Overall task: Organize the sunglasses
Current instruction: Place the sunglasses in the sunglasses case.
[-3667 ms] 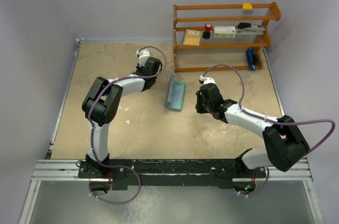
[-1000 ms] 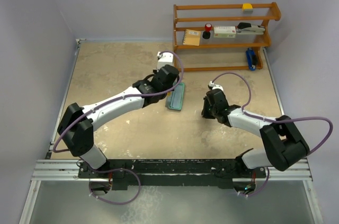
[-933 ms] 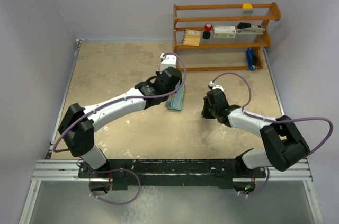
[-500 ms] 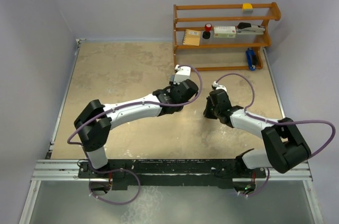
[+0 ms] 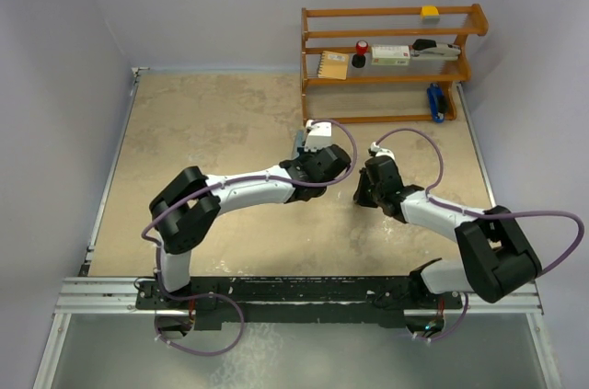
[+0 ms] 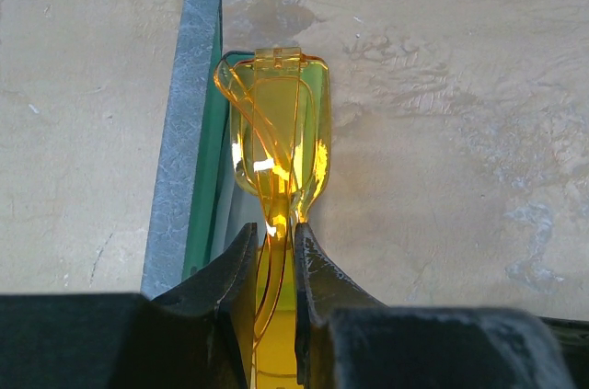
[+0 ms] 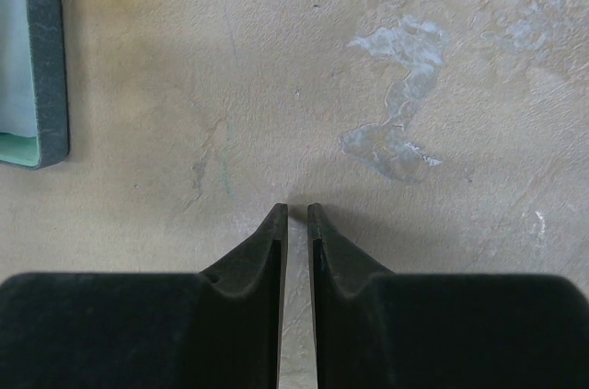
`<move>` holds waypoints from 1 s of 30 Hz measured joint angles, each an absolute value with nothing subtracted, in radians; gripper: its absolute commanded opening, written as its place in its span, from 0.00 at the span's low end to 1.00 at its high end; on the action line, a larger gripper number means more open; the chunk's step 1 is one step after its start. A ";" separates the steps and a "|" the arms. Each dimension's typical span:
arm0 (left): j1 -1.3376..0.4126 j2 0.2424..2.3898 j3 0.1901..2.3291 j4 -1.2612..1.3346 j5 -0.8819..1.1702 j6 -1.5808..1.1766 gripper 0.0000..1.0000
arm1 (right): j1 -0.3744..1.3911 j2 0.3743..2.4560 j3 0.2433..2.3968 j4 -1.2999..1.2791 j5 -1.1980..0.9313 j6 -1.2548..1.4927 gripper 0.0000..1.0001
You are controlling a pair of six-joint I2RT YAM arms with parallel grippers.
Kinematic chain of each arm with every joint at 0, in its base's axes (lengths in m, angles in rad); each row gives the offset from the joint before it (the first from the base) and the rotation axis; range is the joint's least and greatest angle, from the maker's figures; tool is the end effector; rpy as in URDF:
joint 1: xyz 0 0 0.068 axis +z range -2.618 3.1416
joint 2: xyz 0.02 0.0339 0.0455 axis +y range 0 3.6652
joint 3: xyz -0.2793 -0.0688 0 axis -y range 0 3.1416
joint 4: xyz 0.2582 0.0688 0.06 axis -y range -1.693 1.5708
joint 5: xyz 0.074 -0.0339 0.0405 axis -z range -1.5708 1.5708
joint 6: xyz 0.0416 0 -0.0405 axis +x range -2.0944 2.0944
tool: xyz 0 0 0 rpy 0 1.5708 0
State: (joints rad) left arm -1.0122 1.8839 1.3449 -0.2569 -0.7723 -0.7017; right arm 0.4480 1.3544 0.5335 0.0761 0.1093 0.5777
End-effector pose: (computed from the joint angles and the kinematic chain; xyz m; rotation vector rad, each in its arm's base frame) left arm 0.2531 -0.3501 0.2240 -0.0193 2.1092 -0.0879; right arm 0.2406 0.1106 0.1601 0.2078 2.3337 0.3920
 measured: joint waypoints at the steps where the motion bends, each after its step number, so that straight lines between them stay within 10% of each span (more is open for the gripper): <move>1: -1.012 1.891 1.345 -0.250 -0.775 -0.705 0.00 | 0.447 1.354 0.533 0.078 0.109 0.578 0.17; 30: -0.938 1.969 1.343 -0.183 -0.739 -0.617 0.00 | 0.436 1.366 0.530 0.107 0.085 0.579 0.17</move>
